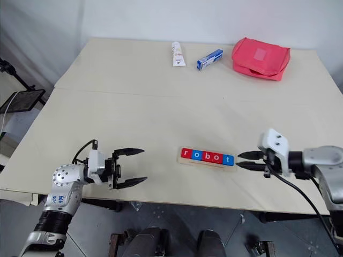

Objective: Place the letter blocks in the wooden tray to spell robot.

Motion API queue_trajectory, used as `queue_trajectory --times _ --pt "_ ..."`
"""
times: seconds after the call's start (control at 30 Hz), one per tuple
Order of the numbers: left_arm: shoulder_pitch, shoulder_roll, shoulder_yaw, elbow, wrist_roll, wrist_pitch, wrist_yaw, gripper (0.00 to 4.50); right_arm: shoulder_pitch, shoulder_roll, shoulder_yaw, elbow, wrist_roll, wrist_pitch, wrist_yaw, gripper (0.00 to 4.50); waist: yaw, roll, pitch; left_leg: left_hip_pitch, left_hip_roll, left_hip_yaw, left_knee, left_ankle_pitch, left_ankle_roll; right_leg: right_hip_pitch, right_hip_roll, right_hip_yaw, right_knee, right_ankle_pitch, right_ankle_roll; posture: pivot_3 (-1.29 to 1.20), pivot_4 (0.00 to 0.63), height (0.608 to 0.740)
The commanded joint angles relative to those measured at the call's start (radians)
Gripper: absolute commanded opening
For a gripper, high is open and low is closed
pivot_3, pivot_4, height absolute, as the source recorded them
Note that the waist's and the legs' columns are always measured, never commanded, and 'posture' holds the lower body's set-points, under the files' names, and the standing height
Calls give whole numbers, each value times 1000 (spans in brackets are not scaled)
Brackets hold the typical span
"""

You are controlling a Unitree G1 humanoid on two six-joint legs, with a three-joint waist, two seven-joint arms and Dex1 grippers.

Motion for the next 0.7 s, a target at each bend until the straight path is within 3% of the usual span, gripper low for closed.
queue_trajectory --times 0.03,0.2,0.6,0.7 --pt "-34 10 46 29 7 -10 52 4500 51 -5 -79 58 30 -124 58 2643 3 0 0 0 0 0 0 0 0 0 0 0 0 0 0 0 150 740" --pt "-66 21 84 67 -20 4 55 4500 123 21 -150 166 70 -243 117 4380 3 -1 0 0 0 0 0 0 0 0 0 -1 0 0 0 0 150 740" --pt "-143 47 116 204 -58 50 -84 4500 123 34 -239 409 160 -416 273 4444 1 -1 0 0 0 1 0 0 0 0 -1 -4 0 0 0 0 150 740" --pt "-172 45 118 231 -53 46 -96 4500 98 36 -247 437 168 -421 240 4444 2 -1 0 0 0 1 0 0 0 0 -1 -5 0 0 0 0 150 740"
